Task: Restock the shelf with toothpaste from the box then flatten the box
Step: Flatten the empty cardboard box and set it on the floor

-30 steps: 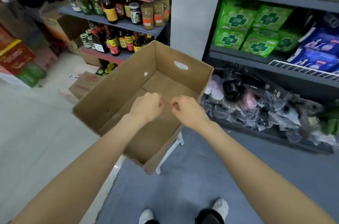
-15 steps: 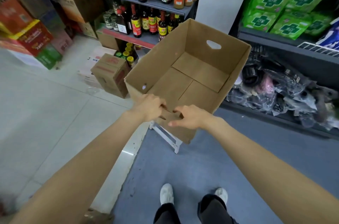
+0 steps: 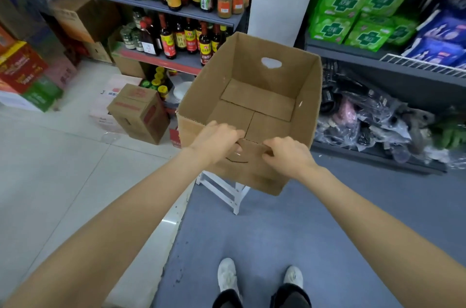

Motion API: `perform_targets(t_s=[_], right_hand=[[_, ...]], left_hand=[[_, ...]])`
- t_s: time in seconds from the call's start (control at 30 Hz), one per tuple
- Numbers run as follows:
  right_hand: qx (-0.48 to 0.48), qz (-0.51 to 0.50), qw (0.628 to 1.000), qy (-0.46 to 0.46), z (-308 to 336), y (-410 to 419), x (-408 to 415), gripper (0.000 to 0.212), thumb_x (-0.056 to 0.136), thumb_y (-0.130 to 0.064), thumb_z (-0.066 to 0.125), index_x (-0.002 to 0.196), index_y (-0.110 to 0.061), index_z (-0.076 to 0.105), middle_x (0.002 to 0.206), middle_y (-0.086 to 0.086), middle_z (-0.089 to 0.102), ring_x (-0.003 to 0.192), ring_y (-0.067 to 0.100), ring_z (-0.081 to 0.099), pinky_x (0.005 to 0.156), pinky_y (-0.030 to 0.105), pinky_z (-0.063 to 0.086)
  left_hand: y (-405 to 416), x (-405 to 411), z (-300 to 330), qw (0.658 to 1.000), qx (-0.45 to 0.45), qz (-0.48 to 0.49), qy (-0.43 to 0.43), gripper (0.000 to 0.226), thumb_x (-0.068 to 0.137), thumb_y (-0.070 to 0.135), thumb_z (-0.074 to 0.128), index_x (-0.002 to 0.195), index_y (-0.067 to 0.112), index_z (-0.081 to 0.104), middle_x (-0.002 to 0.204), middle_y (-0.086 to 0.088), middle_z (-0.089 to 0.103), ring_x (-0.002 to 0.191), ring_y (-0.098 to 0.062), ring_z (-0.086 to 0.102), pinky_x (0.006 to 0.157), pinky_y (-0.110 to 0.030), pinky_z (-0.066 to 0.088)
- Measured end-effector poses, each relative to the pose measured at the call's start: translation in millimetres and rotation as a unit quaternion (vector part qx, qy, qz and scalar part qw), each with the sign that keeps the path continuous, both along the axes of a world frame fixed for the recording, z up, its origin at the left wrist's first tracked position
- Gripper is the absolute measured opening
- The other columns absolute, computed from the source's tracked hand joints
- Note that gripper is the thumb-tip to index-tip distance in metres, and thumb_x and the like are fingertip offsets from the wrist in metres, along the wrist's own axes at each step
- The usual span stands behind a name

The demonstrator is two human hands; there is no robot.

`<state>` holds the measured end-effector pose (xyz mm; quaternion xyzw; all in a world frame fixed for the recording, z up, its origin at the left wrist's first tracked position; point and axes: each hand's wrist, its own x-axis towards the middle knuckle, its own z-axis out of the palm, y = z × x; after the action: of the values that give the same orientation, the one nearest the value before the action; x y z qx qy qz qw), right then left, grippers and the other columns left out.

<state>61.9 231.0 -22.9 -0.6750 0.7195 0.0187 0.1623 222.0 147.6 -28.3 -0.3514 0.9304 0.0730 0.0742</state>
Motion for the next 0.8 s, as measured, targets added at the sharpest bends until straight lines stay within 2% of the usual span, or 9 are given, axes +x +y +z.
perform_targets(t_s=[0.1,0.2,0.33,0.4,0.5,0.63,0.73,0.8], right_hand=[[-0.076,-0.054,0.996,0.005,21,9,-43,0.02,0.09,-0.038,0.053,0.09,-0.019,0.055,0.083,0.002,0.059,0.086,0.027,0.059,0.064,0.031,0.037],[-0.148,-0.096,0.984,-0.004,34,19,-95,0.022,0.086,-0.038,0.061,0.093,-0.018,0.056,0.091,0.004,0.065,0.092,0.027,0.059,0.069,0.033,0.034],[-0.184,-0.147,0.969,-0.074,50,47,-180,0.028,0.083,-0.033,0.067,0.103,-0.014,0.061,0.098,0.005,0.064,0.098,0.025,0.056,0.079,0.038,0.042],[-0.18,-0.154,0.966,-0.103,52,55,-205,0.031,0.082,-0.03,0.069,0.107,-0.013,0.061,0.104,0.006,0.064,0.101,0.025,0.055,0.084,0.038,0.042],[-0.198,-0.18,0.951,-0.156,57,89,-274,0.032,0.081,-0.029,0.071,0.107,-0.014,0.062,0.106,0.003,0.064,0.101,0.022,0.056,0.081,0.033,0.04],[-0.208,-0.189,0.944,-0.17,66,133,-370,0.041,0.081,-0.029,0.071,0.118,-0.014,0.06,0.113,0.003,0.063,0.106,0.02,0.055,0.084,0.03,0.039],[-0.187,-0.188,0.957,-0.121,63,160,-435,0.049,0.081,-0.036,0.07,0.123,-0.015,0.056,0.116,0.004,0.061,0.106,0.021,0.052,0.083,0.028,0.035],[-0.171,-0.197,0.963,-0.072,54,178,-474,0.059,0.076,-0.049,0.07,0.123,-0.019,0.052,0.113,0.004,0.058,0.108,0.024,0.05,0.088,0.033,0.035]], left_hand=[[3,-45,21,0.996,-0.046,-0.046,0.067,0.012,0.095,0.03,0.05,0.103,0.021,0.051,0.107,0.002,0.065,0.106,-0.021,0.057,0.08,-0.032,0.032],[8,-100,48,0.989,-0.073,-0.077,0.107,0.018,0.094,0.034,0.051,0.104,0.02,0.054,0.104,0.0,0.067,0.103,-0.023,0.06,0.072,-0.032,0.034],[29,-186,83,0.984,-0.082,-0.107,0.115,0.023,0.09,0.039,0.053,0.103,0.021,0.056,0.101,-0.001,0.067,0.1,-0.026,0.061,0.071,-0.033,0.044],[35,-212,91,0.986,-0.074,-0.107,0.107,0.024,0.088,0.04,0.054,0.104,0.022,0.057,0.101,-0.001,0.067,0.101,-0.026,0.06,0.072,-0.034,0.044],[56,-288,101,0.984,-0.065,-0.135,0.092,0.029,0.087,0.043,0.056,0.109,0.025,0.057,0.106,-0.002,0.067,0.106,-0.026,0.058,0.071,-0.032,0.04],[84,-388,109,0.987,0.002,-0.143,0.077,0.033,0.087,0.047,0.058,0.114,0.028,0.057,0.105,0.001,0.065,0.106,-0.024,0.057,0.07,-0.031,0.037],[105,-457,96,0.986,0.067,-0.133,0.078,0.034,0.085,0.048,0.061,0.109,0.025,0.059,0.099,0.0,0.065,0.101,-0.024,0.058,0.073,-0.034,0.044],[120,-502,83,0.983,0.101,-0.128,0.085,0.035,0.083,0.049,0.062,0.106,0.023,0.061,0.095,-0.002,0.065,0.098,-0.026,0.058,0.078,-0.038,0.049]])
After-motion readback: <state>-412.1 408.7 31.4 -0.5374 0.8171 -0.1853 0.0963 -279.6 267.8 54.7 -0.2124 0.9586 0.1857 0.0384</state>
